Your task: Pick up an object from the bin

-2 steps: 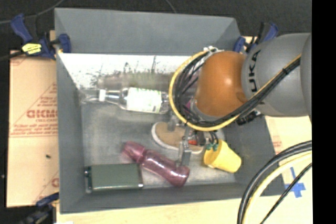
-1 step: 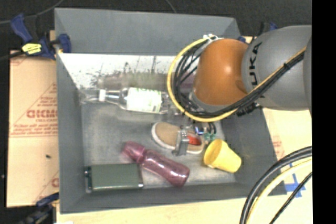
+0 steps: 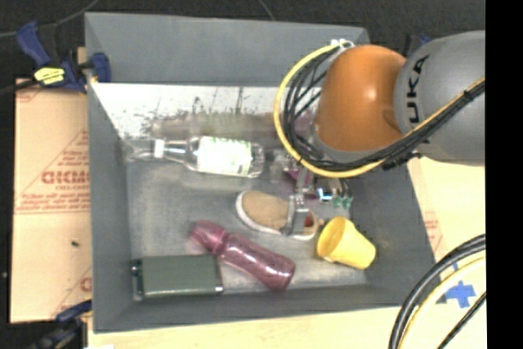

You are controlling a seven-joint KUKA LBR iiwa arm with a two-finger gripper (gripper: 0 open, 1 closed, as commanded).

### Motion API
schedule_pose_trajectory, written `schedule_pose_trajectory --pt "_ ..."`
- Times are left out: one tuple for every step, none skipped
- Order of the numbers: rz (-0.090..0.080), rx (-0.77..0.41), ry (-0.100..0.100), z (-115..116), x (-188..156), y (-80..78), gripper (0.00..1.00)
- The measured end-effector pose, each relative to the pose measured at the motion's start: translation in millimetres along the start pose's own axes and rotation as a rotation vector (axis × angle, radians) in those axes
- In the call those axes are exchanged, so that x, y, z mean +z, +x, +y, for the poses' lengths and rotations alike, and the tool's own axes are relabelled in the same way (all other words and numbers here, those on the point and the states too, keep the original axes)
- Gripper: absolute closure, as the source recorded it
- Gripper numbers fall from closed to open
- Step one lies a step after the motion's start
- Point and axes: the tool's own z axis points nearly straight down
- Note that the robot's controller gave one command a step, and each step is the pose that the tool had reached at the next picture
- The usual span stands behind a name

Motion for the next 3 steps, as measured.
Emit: schedule_pose_trajectory --pt "-0.01 0.267 -0.007 -19.9 93.5 -15.9 1.0" --pt "-0.011 0.269 -0.008 -19.9 93.3 -16.1 1.0" --pt "-0.011 0.27 -0.008 -20.0 93.3 -16.2 1.0"
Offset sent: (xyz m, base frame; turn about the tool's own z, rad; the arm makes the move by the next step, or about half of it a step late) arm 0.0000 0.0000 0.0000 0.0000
